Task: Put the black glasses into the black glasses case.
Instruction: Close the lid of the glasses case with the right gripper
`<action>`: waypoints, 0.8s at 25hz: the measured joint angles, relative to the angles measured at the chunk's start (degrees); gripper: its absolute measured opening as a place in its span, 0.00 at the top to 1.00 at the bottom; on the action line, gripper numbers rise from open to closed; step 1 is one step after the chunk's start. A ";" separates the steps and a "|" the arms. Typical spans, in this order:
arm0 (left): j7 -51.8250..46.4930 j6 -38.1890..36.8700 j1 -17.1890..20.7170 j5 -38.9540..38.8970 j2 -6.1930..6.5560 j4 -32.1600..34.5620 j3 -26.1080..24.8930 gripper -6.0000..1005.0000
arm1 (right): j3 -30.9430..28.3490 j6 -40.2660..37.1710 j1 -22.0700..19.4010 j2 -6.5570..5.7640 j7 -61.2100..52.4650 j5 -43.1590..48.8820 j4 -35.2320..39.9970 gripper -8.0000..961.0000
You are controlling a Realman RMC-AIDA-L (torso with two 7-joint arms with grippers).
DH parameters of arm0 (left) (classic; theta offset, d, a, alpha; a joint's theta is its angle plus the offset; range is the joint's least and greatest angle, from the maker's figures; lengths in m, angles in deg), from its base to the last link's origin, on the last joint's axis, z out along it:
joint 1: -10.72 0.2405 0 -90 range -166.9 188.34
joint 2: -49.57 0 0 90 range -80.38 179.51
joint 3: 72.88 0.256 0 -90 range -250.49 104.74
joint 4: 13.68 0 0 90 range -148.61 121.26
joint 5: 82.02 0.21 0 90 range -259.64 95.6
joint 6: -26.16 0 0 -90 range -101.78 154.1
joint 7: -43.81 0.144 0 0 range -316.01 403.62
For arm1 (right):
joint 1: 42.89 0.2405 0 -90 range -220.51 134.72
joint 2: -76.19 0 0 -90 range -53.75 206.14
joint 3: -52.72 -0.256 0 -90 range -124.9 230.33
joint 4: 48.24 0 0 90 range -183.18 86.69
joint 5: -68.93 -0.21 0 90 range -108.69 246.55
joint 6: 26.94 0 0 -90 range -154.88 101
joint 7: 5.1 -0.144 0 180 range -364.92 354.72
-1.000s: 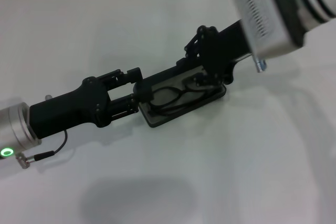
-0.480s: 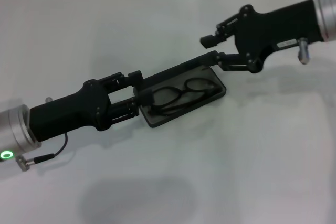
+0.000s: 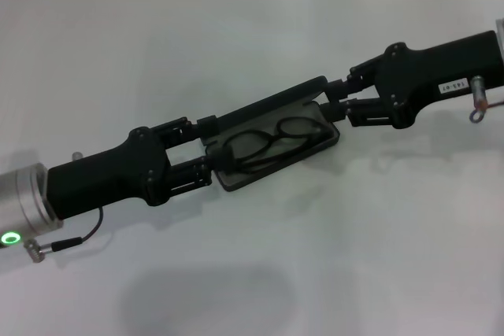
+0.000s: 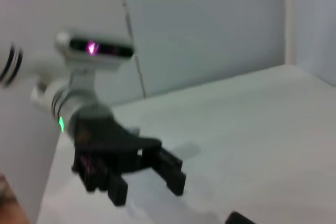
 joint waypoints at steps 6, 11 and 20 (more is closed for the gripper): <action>0.01 -4.77 0.41 2.77 0.99 0.38 0.01 0.41 | -0.13 -5.46 -0.65 -0.41 -2.88 1.77 -1.18 0.66; -0.14 -10.31 0.48 4.59 2.44 0.84 0.05 0.41 | -0.67 -7.33 -5.75 0.02 3.11 -2.38 -4.04 0.64; -3.68 -13.13 -0.08 9.42 2.36 4.13 0.18 0.36 | -0.69 -9.45 -11.59 0.23 20.02 -11.12 -17.59 0.50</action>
